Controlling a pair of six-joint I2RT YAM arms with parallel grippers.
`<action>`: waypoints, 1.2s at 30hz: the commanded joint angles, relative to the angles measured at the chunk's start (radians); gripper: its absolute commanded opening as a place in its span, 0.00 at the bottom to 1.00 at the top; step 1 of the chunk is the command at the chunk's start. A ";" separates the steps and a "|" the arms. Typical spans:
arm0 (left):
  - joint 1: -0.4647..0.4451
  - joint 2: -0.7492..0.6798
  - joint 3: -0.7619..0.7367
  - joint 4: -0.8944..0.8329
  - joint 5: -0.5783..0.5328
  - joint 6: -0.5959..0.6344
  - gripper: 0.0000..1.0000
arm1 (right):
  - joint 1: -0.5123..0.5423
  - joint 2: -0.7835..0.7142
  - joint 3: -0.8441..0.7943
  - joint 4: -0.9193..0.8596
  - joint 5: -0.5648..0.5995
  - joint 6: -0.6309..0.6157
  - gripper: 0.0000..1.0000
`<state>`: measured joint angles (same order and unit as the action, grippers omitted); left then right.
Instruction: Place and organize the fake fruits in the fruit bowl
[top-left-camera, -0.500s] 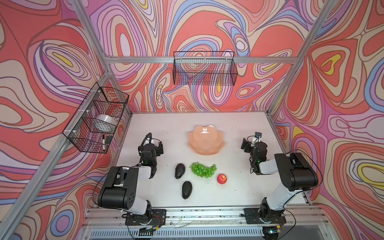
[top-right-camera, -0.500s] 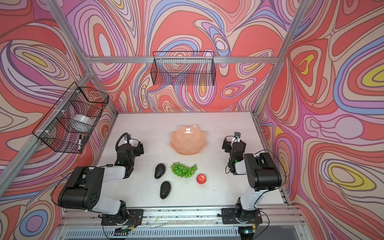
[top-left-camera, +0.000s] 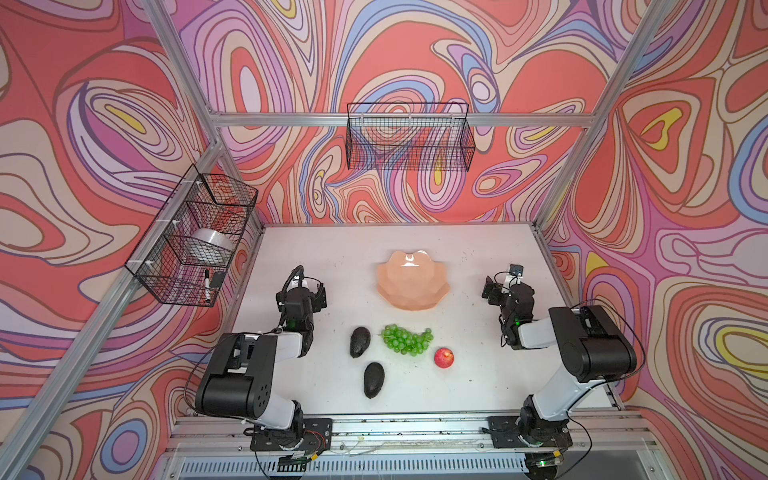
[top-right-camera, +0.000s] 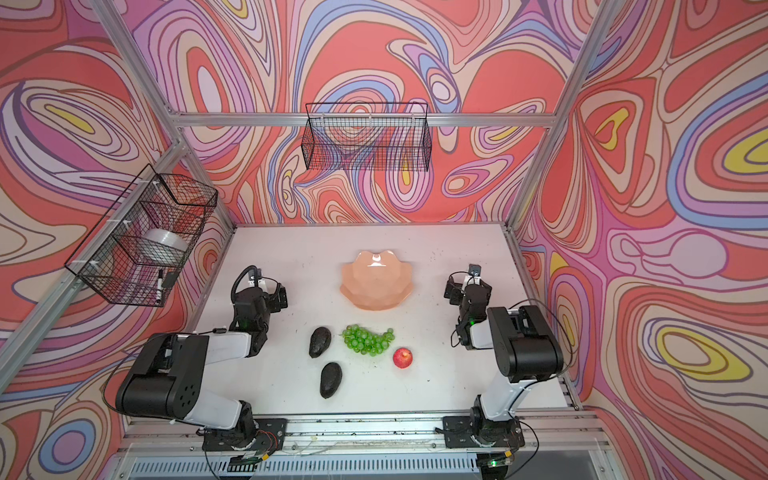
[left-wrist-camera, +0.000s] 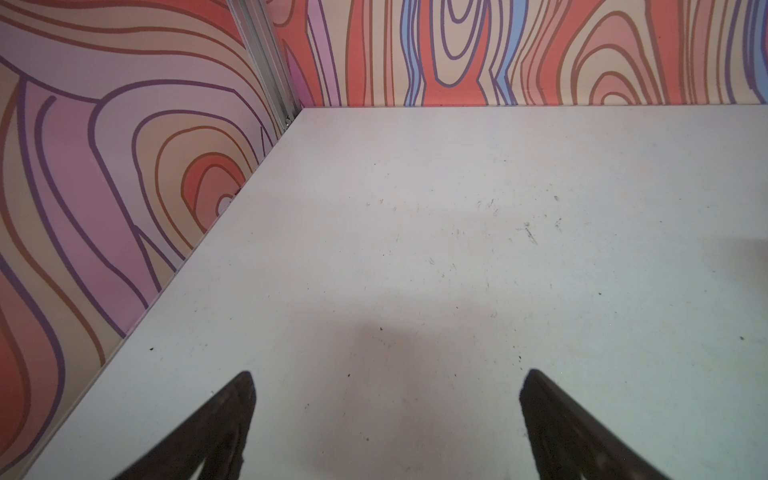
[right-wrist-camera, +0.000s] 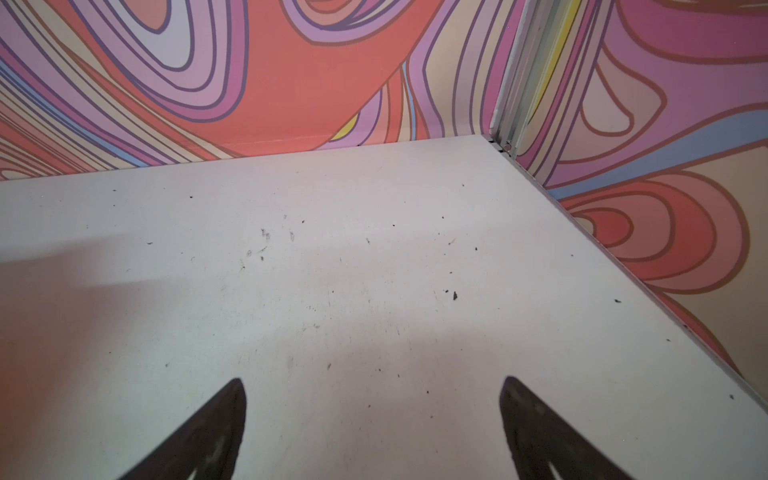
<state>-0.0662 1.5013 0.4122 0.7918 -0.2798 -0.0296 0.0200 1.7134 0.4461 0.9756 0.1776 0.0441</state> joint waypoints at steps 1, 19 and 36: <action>0.003 0.009 0.011 -0.006 0.009 -0.001 1.00 | -0.005 -0.001 0.016 -0.001 -0.004 -0.004 0.98; 0.004 0.010 0.011 -0.006 0.008 -0.002 1.00 | -0.004 -0.001 0.015 0.000 -0.004 -0.004 0.98; -0.075 -0.325 0.208 -0.448 -0.042 -0.077 1.00 | -0.004 -0.297 0.262 -0.622 0.023 0.130 0.98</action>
<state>-0.1326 1.2594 0.4995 0.5224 -0.3103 -0.0399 0.0200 1.5387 0.5514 0.6632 0.1856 0.0711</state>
